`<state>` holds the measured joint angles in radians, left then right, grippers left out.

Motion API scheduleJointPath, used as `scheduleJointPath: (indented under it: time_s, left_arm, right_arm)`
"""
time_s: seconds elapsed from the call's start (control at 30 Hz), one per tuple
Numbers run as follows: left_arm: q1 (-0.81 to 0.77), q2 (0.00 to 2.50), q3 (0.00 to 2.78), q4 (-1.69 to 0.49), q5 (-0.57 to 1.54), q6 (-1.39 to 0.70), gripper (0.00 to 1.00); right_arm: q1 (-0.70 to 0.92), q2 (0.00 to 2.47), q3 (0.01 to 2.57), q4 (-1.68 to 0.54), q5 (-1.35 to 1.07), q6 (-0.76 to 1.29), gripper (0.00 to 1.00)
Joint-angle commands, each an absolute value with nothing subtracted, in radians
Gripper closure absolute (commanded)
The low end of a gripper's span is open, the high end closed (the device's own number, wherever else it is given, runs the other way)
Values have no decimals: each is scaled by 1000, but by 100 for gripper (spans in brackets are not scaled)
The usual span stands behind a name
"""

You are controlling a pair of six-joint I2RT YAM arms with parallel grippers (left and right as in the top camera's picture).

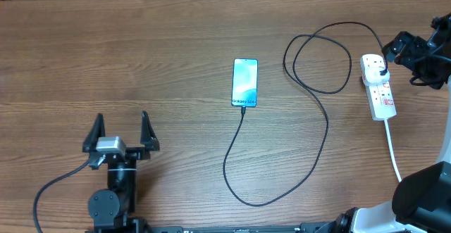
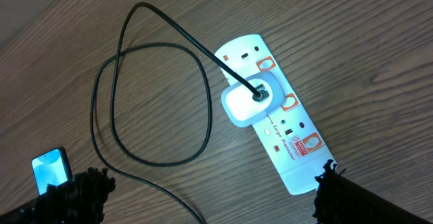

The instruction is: Plug charger to phone and switch on socket

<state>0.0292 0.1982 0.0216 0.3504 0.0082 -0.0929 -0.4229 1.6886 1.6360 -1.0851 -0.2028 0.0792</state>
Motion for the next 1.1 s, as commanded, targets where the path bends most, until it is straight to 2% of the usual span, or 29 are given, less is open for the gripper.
scheduleJointPath:
  time_s: [0.0, 0.5, 1.07]
  left_arm:
    - [47, 100, 4, 255, 19, -55, 0]
    - [80, 1, 4, -78, 26, -29, 0]
    - [85, 3, 4, -79, 45, 37, 0]
  right_arm:
    - [-421, 1681, 1638, -1079, -202, 86, 0]
    - [-421, 1681, 1638, -1079, -202, 86, 0]
    - [-421, 1681, 1638, -1079, -202, 86, 0]
